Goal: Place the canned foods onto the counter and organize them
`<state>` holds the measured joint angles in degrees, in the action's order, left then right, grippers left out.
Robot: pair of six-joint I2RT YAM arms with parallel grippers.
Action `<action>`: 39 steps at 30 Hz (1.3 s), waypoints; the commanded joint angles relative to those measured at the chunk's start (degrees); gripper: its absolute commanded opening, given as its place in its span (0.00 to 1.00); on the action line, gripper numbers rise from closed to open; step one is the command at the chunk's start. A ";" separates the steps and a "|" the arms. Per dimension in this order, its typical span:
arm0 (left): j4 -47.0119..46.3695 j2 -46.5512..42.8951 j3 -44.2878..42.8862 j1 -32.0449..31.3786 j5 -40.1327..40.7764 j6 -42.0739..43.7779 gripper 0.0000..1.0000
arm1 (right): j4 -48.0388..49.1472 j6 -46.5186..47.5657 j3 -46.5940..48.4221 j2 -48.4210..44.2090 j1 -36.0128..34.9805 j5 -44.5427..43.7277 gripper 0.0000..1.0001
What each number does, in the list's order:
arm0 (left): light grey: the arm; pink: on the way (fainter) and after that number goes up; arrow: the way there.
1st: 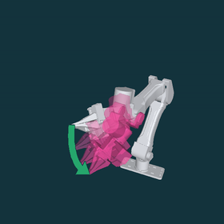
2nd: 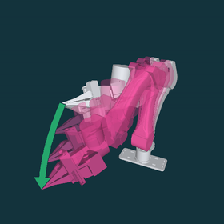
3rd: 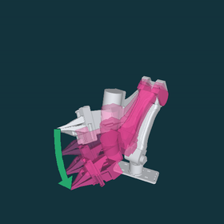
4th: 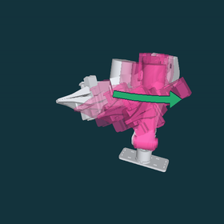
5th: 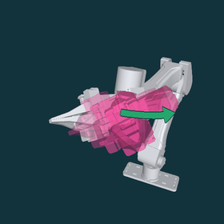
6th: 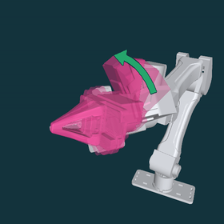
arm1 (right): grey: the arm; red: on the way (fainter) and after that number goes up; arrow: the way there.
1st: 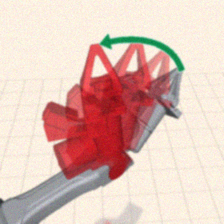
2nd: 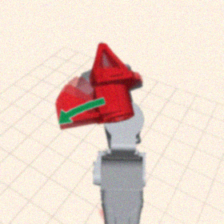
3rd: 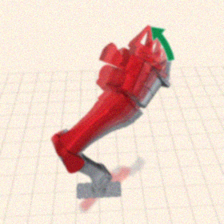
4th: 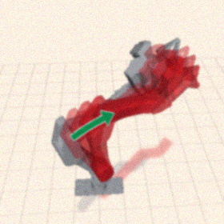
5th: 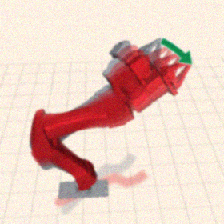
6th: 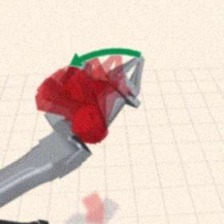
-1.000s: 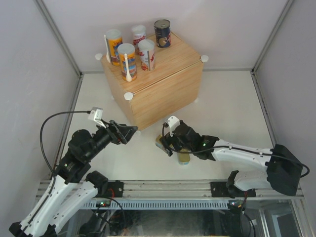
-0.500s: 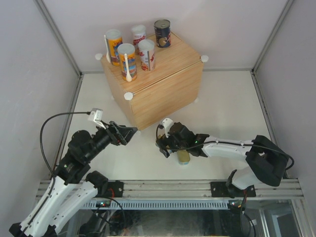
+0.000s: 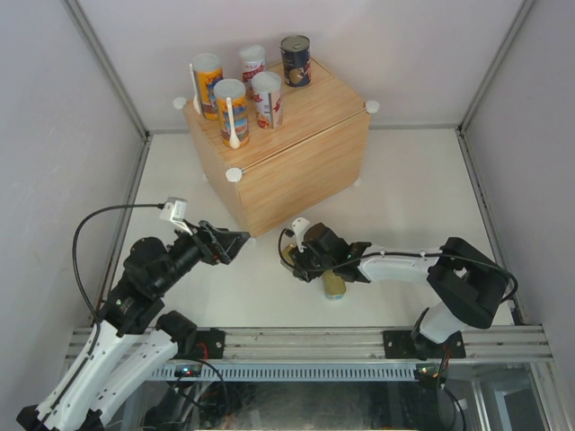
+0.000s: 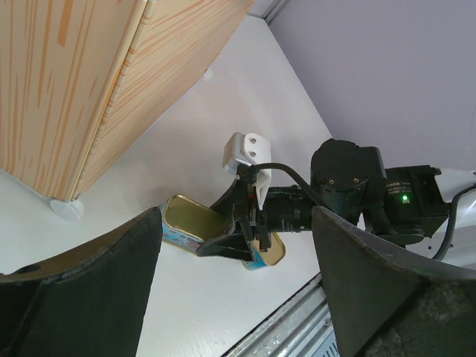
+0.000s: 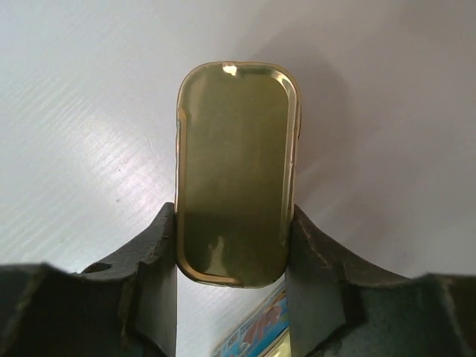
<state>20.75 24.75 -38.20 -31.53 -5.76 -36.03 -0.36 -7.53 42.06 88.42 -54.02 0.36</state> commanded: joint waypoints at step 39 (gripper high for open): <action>-10.15 3.50 -2.88 0.39 -9.35 -0.19 0.98 | 21.18 -50.59 6.46 -23.51 21.05 49.36 0.00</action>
<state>15.97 27.09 -36.86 -31.51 -10.81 -35.90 6.22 -45.32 45.50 67.75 -34.00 43.09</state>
